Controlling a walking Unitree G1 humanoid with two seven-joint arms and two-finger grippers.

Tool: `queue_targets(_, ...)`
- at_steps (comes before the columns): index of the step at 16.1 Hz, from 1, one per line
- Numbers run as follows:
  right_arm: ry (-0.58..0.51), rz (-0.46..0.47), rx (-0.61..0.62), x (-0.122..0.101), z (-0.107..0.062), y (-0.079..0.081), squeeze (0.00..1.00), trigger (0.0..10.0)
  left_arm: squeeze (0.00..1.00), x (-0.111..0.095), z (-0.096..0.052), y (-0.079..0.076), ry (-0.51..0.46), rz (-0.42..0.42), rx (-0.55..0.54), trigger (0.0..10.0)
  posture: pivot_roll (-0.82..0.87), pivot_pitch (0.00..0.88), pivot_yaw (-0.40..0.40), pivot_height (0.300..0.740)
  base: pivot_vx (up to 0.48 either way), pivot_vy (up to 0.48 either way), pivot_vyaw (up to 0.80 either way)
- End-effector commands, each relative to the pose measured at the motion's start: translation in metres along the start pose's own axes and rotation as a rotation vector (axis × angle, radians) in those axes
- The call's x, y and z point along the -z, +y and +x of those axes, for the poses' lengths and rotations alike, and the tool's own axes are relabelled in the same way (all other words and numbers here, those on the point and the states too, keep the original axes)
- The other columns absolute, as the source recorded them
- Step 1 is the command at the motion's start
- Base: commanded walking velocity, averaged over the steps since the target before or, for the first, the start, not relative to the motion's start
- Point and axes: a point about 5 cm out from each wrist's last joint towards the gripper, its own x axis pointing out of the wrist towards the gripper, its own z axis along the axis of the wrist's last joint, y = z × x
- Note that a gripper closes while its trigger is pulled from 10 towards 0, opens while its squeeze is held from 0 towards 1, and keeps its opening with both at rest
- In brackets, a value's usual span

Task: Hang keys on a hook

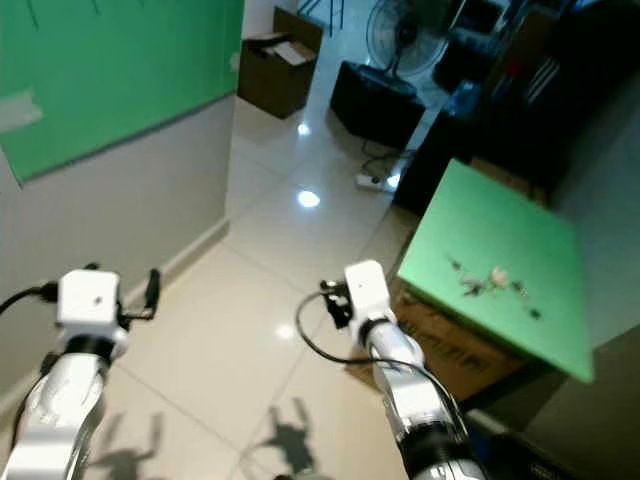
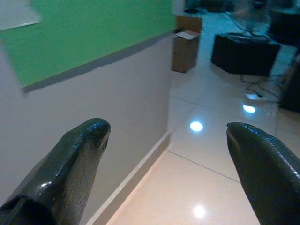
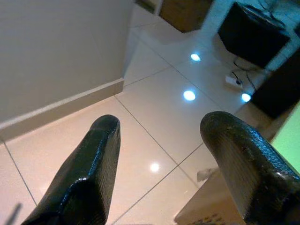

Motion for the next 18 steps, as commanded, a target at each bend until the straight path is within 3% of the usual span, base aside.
queue_targets(1,-0.003,0.042,0.095,0.001,-0.009,-0.019,0.00,10.0,0.00,0.001,0.006,-0.013,0.006,-0.030,0.060,10.0,0.01,0.000,-0.137,0.740,0.000,0.000,-0.79)
queue_targets(3,-0.018,0.064,0.188,0.005,-0.027,-0.031,0.00,10.0,0.00,-0.002,0.015,-0.022,-0.003,-0.047,0.111,10.0,-0.05,0.000,-0.096,0.740,0.000,0.000,-0.79)
queue_targets(7,0.016,0.042,0.249,0.012,-0.045,-0.041,0.00,10.0,0.00,-0.002,0.030,-0.034,-0.018,-0.059,0.153,10.0,-0.12,0.000,-0.068,0.740,0.000,0.000,-0.80)
queue_targets(9,0.019,0.043,0.247,0.009,-0.044,-0.040,0.00,10.0,0.00,-0.003,0.033,-0.035,-0.022,-0.060,0.150,10.0,-0.11,0.000,-0.079,0.740,0.000,0.000,-0.80)
queue_targets(12,0.016,0.034,0.205,0.001,-0.034,-0.038,0.00,10.0,0.00,-0.003,0.023,-0.028,-0.034,-0.046,0.126,10.0,-0.04,0.000,-0.128,0.740,0.000,0.000,-0.80)
queue_targets(16,0.011,0.052,0.220,0.002,-0.033,-0.037,0.00,10.0,0.00,-0.007,0.021,-0.026,-0.066,-0.006,0.140,10.0,-0.04,0.000,-0.118,0.740,0.000,0.000,-0.80)
queue_targets(18,-0.038,0.082,0.246,-0.007,-0.032,-0.039,0.00,10.0,0.00,-0.016,0.025,-0.027,-0.098,-0.012,0.143,10.0,-0.07,0.000,-0.098,0.740,0.000,0.000,-0.80)
